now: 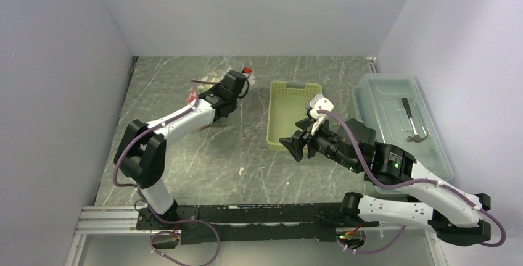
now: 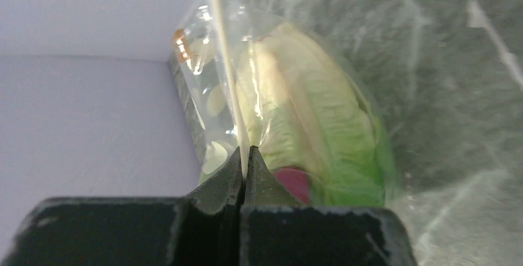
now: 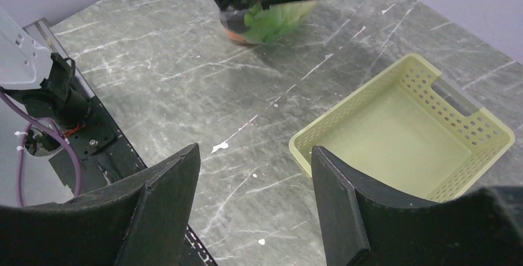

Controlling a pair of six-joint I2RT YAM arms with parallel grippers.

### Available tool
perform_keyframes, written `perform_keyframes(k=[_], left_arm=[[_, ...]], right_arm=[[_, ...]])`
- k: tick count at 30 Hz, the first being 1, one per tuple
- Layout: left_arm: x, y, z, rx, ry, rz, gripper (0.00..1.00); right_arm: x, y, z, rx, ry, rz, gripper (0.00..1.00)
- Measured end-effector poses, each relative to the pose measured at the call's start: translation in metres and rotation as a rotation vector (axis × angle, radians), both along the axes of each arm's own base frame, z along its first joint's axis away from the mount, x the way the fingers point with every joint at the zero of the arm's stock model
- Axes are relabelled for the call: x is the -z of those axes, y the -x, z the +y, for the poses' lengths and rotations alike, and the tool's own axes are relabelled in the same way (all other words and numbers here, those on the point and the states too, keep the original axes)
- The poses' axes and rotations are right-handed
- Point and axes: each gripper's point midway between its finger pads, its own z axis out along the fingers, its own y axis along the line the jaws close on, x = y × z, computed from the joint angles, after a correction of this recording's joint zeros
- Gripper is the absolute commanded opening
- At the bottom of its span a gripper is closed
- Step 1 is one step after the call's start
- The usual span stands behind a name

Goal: Place the food in the zip-top bag and seal the zipper
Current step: Place the zipper food storage bag at the center of the board, then reset both arms

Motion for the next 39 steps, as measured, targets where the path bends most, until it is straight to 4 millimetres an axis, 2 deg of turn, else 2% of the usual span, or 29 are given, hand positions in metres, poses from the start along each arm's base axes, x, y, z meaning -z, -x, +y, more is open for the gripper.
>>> perform_keyframes(k=[7,10,12,15,18,23,28,31,32,33,35,39], left_arm=[[0.049,0.021,-0.058,0.093,-0.020,0.121,0.00],[0.074,0.033,-0.068,0.100,0.007,0.211,0.00],[0.084,0.041,-0.068,0.085,0.034,0.257,0.08],[0.094,0.053,-0.069,0.059,0.101,0.314,0.30],[0.099,0.066,-0.075,0.045,0.193,0.370,0.41],[0.096,0.089,-0.084,0.036,0.340,0.430,0.56],[0.083,0.106,-0.094,0.041,0.469,0.466,0.67],[0.069,0.115,-0.101,0.057,0.550,0.473,0.75],[0.064,0.117,-0.104,0.062,0.577,0.473,0.80],[0.058,0.119,-0.106,0.070,0.601,0.472,0.91],[0.044,0.124,-0.109,0.088,0.652,0.468,0.99],[0.016,0.134,-0.113,0.124,0.736,0.450,1.00]], right_arm=[[0.002,0.000,-0.001,0.001,0.002,0.001,0.71],[0.003,0.000,-0.001,0.002,0.008,0.003,0.74],[0.005,-0.001,-0.001,0.006,0.015,0.005,0.75],[0.007,-0.003,-0.001,0.016,0.026,0.005,0.75],[0.008,-0.005,0.000,0.021,0.034,0.005,0.76],[0.014,-0.007,0.003,0.022,0.059,0.009,0.76],[0.018,-0.009,0.006,0.023,0.072,0.015,0.77],[0.018,-0.010,0.005,0.032,0.073,0.013,0.79],[0.017,-0.011,0.004,0.041,0.074,0.011,0.81],[0.017,-0.012,0.002,0.051,0.075,0.009,0.82],[0.017,-0.015,0.000,0.073,0.077,0.005,0.83],[0.017,-0.021,-0.007,0.127,0.081,0.000,0.88]])
